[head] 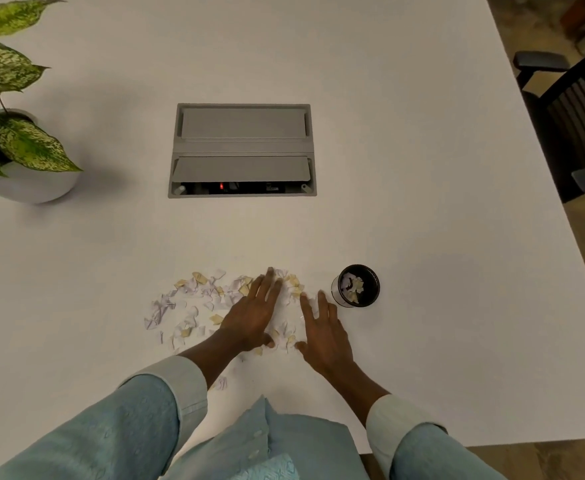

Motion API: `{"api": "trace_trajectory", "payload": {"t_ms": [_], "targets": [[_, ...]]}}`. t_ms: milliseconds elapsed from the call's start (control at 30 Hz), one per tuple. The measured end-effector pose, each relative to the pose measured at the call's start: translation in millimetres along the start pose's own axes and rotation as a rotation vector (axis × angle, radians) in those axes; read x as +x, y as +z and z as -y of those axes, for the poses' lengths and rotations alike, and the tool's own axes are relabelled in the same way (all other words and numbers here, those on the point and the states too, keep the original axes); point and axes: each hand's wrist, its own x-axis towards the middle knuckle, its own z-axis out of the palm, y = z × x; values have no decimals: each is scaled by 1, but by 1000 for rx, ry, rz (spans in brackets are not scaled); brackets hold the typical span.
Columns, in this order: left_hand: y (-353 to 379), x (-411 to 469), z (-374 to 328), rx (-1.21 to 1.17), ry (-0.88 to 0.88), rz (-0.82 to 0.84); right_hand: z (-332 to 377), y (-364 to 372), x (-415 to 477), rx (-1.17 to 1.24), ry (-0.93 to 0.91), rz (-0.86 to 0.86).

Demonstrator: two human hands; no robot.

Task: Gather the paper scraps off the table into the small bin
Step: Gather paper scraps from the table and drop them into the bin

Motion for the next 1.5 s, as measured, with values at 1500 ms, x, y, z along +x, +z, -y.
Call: {"api": "trace_trajectory", "payload": {"t_ms": [1500], "targets": [[-89, 37, -142, -547, -88, -420, -58, -119, -26, 692, 281, -633]]}}
